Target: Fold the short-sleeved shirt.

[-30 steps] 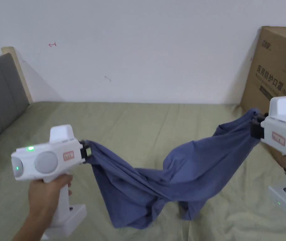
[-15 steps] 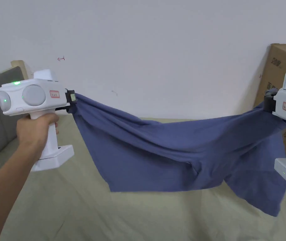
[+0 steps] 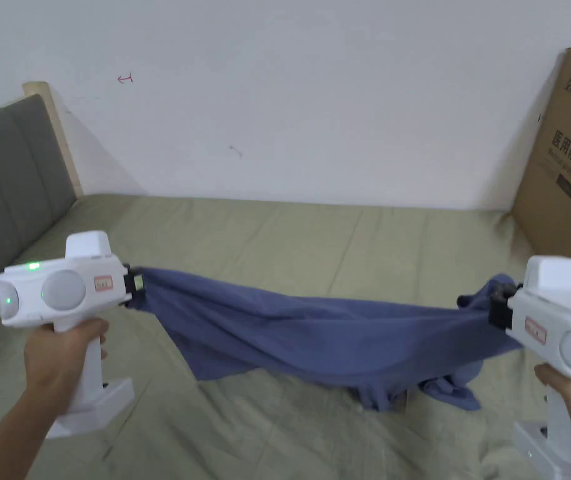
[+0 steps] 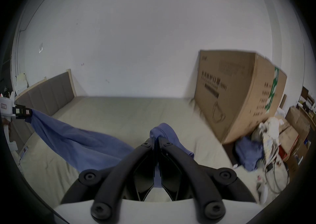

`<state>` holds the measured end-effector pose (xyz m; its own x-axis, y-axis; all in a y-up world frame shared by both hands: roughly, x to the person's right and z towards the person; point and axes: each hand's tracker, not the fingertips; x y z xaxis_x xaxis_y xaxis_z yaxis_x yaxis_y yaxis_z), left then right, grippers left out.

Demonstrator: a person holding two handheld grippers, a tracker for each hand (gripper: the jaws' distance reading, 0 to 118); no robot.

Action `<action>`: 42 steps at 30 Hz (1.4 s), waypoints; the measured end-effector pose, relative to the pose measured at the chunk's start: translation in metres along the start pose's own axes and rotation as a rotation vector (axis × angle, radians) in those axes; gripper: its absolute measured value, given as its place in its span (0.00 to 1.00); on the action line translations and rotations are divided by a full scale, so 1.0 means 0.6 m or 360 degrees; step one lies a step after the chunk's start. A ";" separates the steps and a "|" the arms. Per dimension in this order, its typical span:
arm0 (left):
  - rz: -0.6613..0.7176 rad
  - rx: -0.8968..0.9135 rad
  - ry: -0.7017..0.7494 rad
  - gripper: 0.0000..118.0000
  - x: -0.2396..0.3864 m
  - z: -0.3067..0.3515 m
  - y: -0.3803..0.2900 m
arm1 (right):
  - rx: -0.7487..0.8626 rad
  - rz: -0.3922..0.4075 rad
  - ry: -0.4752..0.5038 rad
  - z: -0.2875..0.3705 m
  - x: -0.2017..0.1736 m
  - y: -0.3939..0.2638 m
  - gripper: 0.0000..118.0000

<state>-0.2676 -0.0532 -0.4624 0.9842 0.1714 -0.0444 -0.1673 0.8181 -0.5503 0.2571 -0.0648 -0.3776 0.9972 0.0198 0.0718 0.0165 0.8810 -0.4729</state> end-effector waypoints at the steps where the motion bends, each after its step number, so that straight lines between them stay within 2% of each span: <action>1: 0.0012 -0.0038 0.0000 0.02 -0.008 0.003 -0.028 | -0.0029 -0.0008 0.0002 0.003 -0.003 -0.025 0.01; 6: 0.0052 -0.0158 0.0015 0.02 -0.046 0.037 -0.147 | -0.0142 -0.0065 0.0020 0.058 -0.017 -0.131 0.01; 13: 0.0044 -0.0232 0.0059 0.02 -0.095 0.111 -0.286 | -0.0218 -0.0195 0.0002 0.158 0.000 -0.244 0.01; 15: 0.0020 -0.0250 0.0081 0.02 -0.103 0.135 -0.316 | -0.0265 -0.0254 0.0007 0.177 0.012 -0.270 0.02; 18: -0.0047 -0.0279 0.0110 0.02 -0.111 0.169 -0.355 | -0.0283 -0.0271 -0.0008 0.213 0.017 -0.307 0.02; 23: -0.0027 -0.0306 0.0120 0.02 -0.121 0.216 -0.394 | -0.0338 -0.0324 -0.0039 0.257 0.029 -0.352 0.02; 28: 0.0006 -0.0401 0.0166 0.02 -0.139 0.225 -0.431 | -0.0504 -0.0271 -0.0128 0.272 0.033 -0.405 0.02; 31: 0.0002 -0.0535 0.0212 0.02 -0.138 0.202 -0.450 | -0.0670 -0.0262 -0.0171 0.242 0.036 -0.442 0.02; 37: -0.0087 -0.0738 0.0314 0.03 -0.131 0.143 -0.478 | -0.0842 -0.0221 -0.0206 0.181 0.027 -0.491 0.02; 38: -0.0081 -0.0731 0.0308 0.06 -0.131 0.138 -0.481 | -0.0848 -0.0221 -0.0205 0.179 0.025 -0.492 0.02; 40: -0.0080 -0.0752 0.0333 0.18 -0.126 0.134 -0.481 | -0.0828 -0.0220 -0.0228 0.197 0.004 -0.475 0.04; 41: -0.0086 -0.0740 0.0345 0.25 -0.121 0.138 -0.476 | -0.0815 -0.0225 -0.0233 0.202 0.004 -0.468 0.08; 42: -0.0091 -0.0723 0.0362 0.36 -0.117 0.143 -0.469 | -0.0799 -0.0239 -0.0241 0.209 0.004 -0.454 0.18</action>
<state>-0.2947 -0.2482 -0.2331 0.9872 -0.0321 -0.1562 -0.1204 0.4926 -0.8619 0.2462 -0.2454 -0.1383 0.9602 0.0114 0.2790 0.2277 0.5461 -0.8062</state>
